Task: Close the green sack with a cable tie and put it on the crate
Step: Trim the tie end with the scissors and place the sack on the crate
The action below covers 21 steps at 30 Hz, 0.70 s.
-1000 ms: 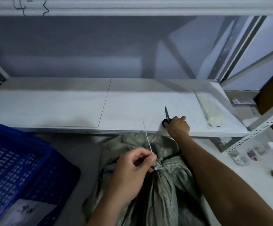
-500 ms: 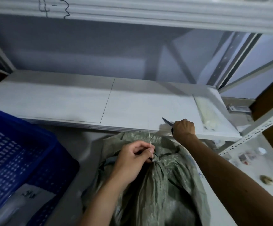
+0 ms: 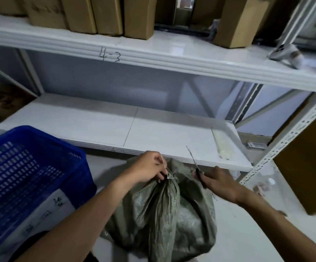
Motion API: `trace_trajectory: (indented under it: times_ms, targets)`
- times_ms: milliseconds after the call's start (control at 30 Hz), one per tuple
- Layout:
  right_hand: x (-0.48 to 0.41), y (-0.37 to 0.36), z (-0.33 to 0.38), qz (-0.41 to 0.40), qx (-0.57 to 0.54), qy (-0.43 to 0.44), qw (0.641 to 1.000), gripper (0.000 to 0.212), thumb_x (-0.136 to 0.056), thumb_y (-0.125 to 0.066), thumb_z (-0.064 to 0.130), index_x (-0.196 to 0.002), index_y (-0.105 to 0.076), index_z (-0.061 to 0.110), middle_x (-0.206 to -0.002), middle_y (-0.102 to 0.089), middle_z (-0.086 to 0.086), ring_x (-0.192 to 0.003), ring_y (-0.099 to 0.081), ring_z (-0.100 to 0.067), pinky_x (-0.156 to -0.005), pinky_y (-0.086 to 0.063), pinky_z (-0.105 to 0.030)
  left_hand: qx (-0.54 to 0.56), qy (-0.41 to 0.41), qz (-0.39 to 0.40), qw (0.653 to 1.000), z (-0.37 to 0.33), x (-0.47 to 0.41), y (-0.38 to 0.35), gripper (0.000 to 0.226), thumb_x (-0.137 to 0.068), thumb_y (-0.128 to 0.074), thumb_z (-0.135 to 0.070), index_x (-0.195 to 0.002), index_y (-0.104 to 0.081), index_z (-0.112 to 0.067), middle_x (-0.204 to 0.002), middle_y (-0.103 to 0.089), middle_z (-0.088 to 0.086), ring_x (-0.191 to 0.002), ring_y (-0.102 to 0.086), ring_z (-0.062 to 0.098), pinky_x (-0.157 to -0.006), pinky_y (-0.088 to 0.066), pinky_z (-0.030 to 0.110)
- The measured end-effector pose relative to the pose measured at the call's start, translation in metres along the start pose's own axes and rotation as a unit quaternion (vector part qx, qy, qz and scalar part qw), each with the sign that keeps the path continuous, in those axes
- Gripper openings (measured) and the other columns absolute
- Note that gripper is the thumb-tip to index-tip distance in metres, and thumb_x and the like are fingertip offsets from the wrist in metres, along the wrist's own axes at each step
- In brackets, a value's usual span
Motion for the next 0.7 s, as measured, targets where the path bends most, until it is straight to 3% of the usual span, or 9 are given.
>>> trace_trajectory:
  times_ms: [33,100,167,267,400,533,600,700]
  targets:
    - [0.015,-0.003,0.000,-0.013,0.038,0.011,0.999,0.071,-0.083,-0.038,0.080,-0.072,-0.066,0.016,-0.082,-0.056,-0.010,-0.080,-0.054,-0.012,-0.076,-0.042,-0.031,0.002,0.001,-0.001,1.000,0.000,0.004,0.002,0.019,-0.099,-0.057,-0.004,-0.081,-0.057,-0.009,-0.079,-0.072,0.012,-0.054,-0.069,0.017,-0.066,-0.058,0.037]
    - [0.038,-0.011,0.000,0.002,0.109,0.025,0.994,0.043,-0.085,-0.053,0.065,-0.080,-0.070,0.026,-0.093,-0.046,-0.001,-0.087,-0.054,-0.014,-0.077,-0.043,-0.027,-0.010,-0.001,0.000,1.000,0.002,0.008,0.003,0.020,-0.098,-0.058,-0.007,-0.079,-0.060,-0.010,-0.079,-0.073,0.009,-0.055,-0.070,0.015,-0.063,-0.057,0.029]
    - [0.054,-0.016,0.005,0.030,0.133,0.047,0.990,0.014,-0.086,-0.063,0.048,-0.083,-0.067,0.036,-0.096,-0.045,0.003,-0.084,-0.053,-0.012,-0.068,-0.040,-0.019,-0.061,-0.016,-0.010,0.998,0.006,0.005,0.005,0.019,-0.096,-0.064,-0.020,-0.077,-0.069,-0.019,-0.078,-0.076,-0.003,-0.065,-0.073,0.015,-0.074,-0.058,0.032]
    - [0.066,-0.026,0.006,0.000,0.124,0.057,0.991,0.025,-0.082,-0.066,0.039,-0.062,-0.052,0.038,-0.095,-0.054,0.007,-0.081,-0.056,-0.009,-0.071,-0.043,-0.024,-0.150,-0.051,-0.049,0.986,0.004,0.005,0.013,0.010,-0.081,-0.073,-0.044,-0.079,-0.075,-0.034,-0.079,-0.076,-0.018,-0.079,-0.073,0.007,-0.086,-0.058,0.035]
    - [0.065,-0.028,0.006,-0.028,0.033,0.039,0.998,0.027,-0.082,-0.070,0.027,-0.061,-0.060,0.042,-0.078,-0.068,0.014,-0.068,-0.058,-0.001,-0.068,-0.044,-0.020,-0.139,-0.087,-0.065,0.984,-0.006,0.006,0.021,0.004,-0.082,-0.079,-0.028,-0.081,-0.078,-0.024,-0.085,-0.077,-0.012,-0.087,-0.071,0.006,-0.090,-0.055,0.031]
    - [0.055,-0.025,0.012,-0.022,-0.026,0.052,0.998,0.009,-0.075,-0.068,0.032,-0.067,-0.066,0.030,-0.068,-0.069,0.011,-0.068,-0.062,-0.006,-0.073,-0.051,-0.031,-0.120,-0.090,-0.047,0.988,-0.008,0.006,0.026,0.007,-0.085,-0.077,-0.023,-0.088,-0.080,-0.017,-0.091,-0.078,-0.008,-0.090,-0.070,0.005,-0.087,-0.051,0.024]
    - [0.047,-0.023,0.013,-0.038,0.007,0.041,0.998,0.012,-0.077,-0.066,0.035,-0.076,-0.064,0.023,-0.074,-0.067,0.005,-0.072,-0.062,-0.015,-0.072,-0.049,-0.036,-0.090,-0.094,-0.053,0.990,-0.008,0.006,0.026,0.007,-0.082,-0.080,-0.017,-0.088,-0.081,-0.015,-0.089,-0.079,-0.007,-0.086,-0.070,0.003,-0.085,-0.052,0.021]
    - [0.041,-0.022,0.013,-0.060,0.147,0.028,0.987,0.038,-0.083,-0.062,0.056,-0.086,-0.056,0.019,-0.077,-0.061,0.003,-0.072,-0.056,-0.019,-0.062,-0.040,-0.034,-0.068,-0.099,-0.071,0.990,-0.009,0.005,0.027,0.007,-0.080,-0.082,-0.018,-0.085,-0.081,-0.014,-0.084,-0.079,-0.008,-0.077,-0.068,-0.001,-0.079,-0.051,0.019]
Point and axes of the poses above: each hand's wrist, its own x-axis away from the middle knuckle, its own y-axis out of the back of the hand, z = x × y, the point moved 1 cm from there along -x, towards the middle knuckle
